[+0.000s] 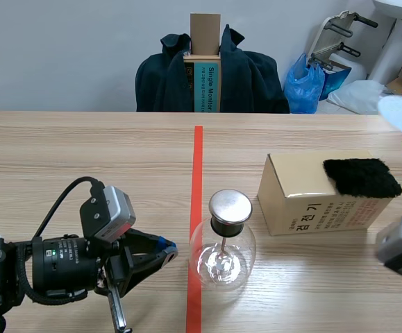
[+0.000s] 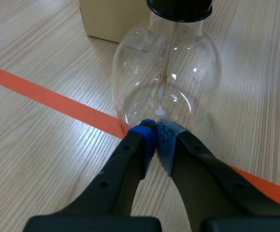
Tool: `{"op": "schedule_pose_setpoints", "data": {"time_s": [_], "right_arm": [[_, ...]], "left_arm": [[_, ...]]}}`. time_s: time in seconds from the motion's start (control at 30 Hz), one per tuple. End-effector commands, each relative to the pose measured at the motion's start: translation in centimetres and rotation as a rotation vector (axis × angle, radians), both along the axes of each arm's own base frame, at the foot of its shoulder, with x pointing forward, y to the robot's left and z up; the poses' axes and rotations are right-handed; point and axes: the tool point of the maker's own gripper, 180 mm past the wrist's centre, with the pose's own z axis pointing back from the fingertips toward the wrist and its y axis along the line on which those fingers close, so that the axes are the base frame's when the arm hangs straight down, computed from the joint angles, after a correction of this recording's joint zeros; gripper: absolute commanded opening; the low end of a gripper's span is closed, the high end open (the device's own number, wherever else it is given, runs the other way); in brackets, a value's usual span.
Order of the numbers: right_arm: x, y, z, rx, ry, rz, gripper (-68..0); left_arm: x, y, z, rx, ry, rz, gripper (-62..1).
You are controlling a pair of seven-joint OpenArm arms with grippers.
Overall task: Do the electroscope experiment.
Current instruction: 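Move the plate toward and away from the electroscope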
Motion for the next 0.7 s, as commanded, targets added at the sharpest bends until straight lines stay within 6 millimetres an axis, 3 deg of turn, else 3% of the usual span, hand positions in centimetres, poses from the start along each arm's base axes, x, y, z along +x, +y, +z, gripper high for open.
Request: {"op": "schedule_pose_setpoints", "data": {"time_s": [0.0, 0.33, 0.67], "right_arm": [[0.2, -0.9, 3.2, -0.023, -0.116, -0.023, -66.5], [-0.7, -5.3, 9.3, 0.002, -0.280, -0.150, -66.5], [-1.3, -7.5, 10.8, 0.055, -0.331, -0.214, -66.5]], "left_arm": [[0.3, -0.5, 1.0, -0.029, -0.024, -0.004, -58.2], [0.2, -0.5, 1.0, -0.029, -0.021, -0.003, -58.2], [0.3, 0.0, 0.9, -0.019, -0.024, 0.002, -58.2]]}}
